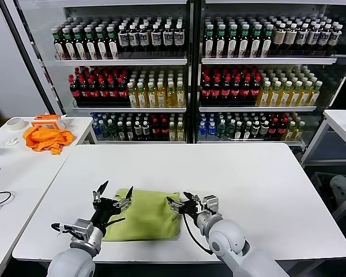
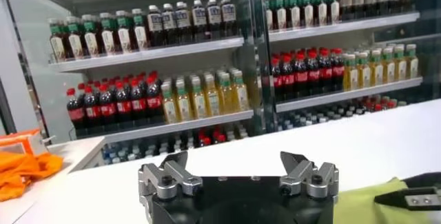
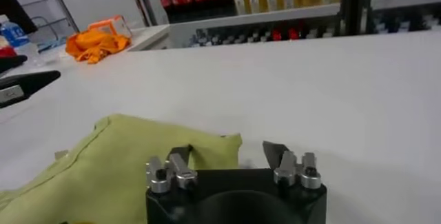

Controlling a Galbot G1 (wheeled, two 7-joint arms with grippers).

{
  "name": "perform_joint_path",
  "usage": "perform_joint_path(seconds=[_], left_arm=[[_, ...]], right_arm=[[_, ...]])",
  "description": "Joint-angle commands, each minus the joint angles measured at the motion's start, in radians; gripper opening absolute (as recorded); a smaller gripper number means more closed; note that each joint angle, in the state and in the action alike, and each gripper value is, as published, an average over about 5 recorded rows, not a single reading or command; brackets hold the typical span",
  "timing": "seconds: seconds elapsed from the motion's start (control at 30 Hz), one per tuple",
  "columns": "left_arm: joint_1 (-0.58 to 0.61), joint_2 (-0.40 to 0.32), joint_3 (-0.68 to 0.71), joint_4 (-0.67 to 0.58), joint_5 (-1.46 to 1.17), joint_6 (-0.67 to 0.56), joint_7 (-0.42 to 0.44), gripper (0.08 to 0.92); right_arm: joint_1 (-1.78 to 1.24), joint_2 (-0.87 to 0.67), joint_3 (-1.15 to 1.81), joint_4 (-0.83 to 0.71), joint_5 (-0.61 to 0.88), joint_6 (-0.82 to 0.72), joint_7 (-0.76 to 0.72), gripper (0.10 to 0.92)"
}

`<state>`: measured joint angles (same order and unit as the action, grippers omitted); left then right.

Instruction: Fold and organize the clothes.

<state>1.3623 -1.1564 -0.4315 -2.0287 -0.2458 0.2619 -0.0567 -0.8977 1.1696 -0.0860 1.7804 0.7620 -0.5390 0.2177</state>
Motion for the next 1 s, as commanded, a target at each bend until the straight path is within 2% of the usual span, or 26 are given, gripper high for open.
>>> perform_joint_path(seconds=[0.03,0.6,0.77,1.0], left_arm=[[0.012,0.002,-0.021,0.01,0.014,-0.009,0.003,0.823],[0.016,0.007,-0.036,0.01,0.021,-0.016,-0.012,0.822],[0.017,0.002,-0.029,0.007,0.024,-0.018,-0.012,0.823],[0.003,0.005,-0.03,0.027,0.03,-0.026,-0.011,0.823]], right_arm=[[0.069,0.037,-0.036,-0.116,0.06,-0.001,-0.034,0.632],[0.079,-0.005,0.045,-0.058,0.065,0.022,-0.033,0.151],[0.106,-0.07,0.097,-0.06,0.046,0.002,-0.056,0.127],[0.139,-0.175,0.129,-0.117,-0.117,0.021,-0.206,0.127]])
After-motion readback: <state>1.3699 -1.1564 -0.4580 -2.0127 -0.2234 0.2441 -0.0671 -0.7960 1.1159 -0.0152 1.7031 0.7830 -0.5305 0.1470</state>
